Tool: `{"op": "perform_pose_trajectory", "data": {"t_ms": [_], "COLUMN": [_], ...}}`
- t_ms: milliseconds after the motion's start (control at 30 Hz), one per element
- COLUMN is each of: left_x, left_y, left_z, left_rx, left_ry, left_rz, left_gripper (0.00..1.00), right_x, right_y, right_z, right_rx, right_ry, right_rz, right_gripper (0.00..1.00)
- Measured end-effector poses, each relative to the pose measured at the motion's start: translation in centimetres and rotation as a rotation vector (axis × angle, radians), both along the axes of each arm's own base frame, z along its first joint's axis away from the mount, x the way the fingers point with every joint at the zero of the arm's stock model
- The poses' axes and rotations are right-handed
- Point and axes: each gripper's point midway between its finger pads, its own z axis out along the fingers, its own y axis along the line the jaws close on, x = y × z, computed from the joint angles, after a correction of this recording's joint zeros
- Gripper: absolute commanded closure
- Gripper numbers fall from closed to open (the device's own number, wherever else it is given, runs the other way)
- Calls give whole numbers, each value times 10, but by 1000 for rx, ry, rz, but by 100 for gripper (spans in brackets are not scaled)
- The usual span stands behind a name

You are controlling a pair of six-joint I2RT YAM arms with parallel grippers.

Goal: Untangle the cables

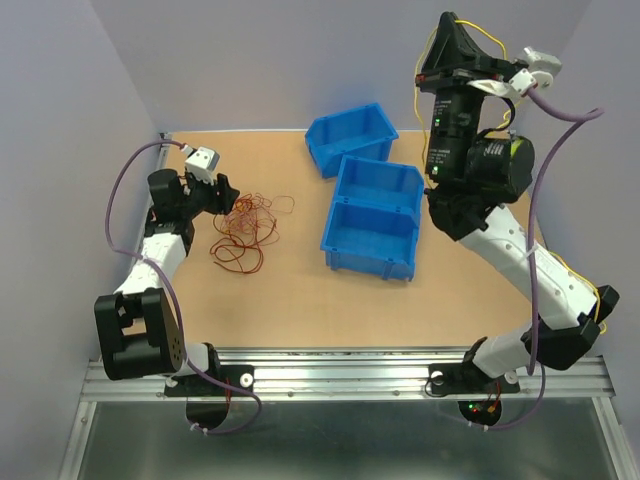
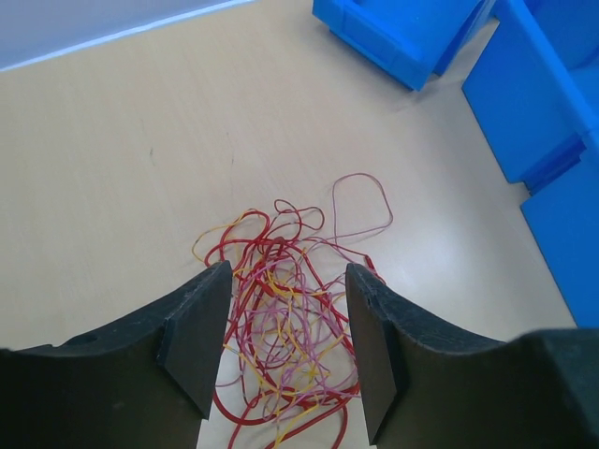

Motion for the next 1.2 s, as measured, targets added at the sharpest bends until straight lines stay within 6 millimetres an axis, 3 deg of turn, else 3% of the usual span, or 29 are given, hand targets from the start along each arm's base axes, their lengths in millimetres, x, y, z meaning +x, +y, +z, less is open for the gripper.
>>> {"op": "perform_pose_trajectory", "data": {"t_ms": [67, 133, 300, 367, 500, 600, 700, 800, 900, 1000, 1100, 1200], "left_x": [-1, -1, -1, -1, -2, -2, -3, -4, -5, -5, -9, -18], "left_y": [0, 0, 0, 0, -1, -2, -3, -4, -5, -7, -15, -38], "left_z": [-1, -2, 1, 3, 6, 8, 9, 7, 5, 5, 7, 14], "left_rx": [0, 0, 1, 2, 3, 3, 4, 3, 3, 3, -10, -31], "left_ry": [-1, 2, -7, -13, -24, -29, -32, -27, -21, -24, -26, -38], "left_rz": [0, 0, 0, 0, -2, -4, -6, -8, -11, -16, -59, -151], "left_gripper": [37, 37, 37, 37, 37, 37, 37, 37, 37, 36, 34, 32], "right_x": [25, 54, 104, 122, 182, 233, 269, 273, 253, 229, 198, 175], "right_y": [-7, -26, -70, -76, -101, -109, -92, -72, -63, -63, -66, -64], "right_z": [-12, -21, -43, -48, -64, -100, -164, -220, -237, -220, -189, -171], "right_rx": [25, 78, 190, 218, 276, 306, 335, 351, 313, 248, 180, 132], "right_ry": [29, 58, 140, 173, 252, 375, 571, 753, 839, 824, 765, 721], "right_rz": [34, 68, 127, 194, 406, 572, 700, 741, 732, 716, 702, 687], "right_gripper": [99, 99, 99, 99, 99, 99, 99, 99, 99, 99, 99, 99]}}
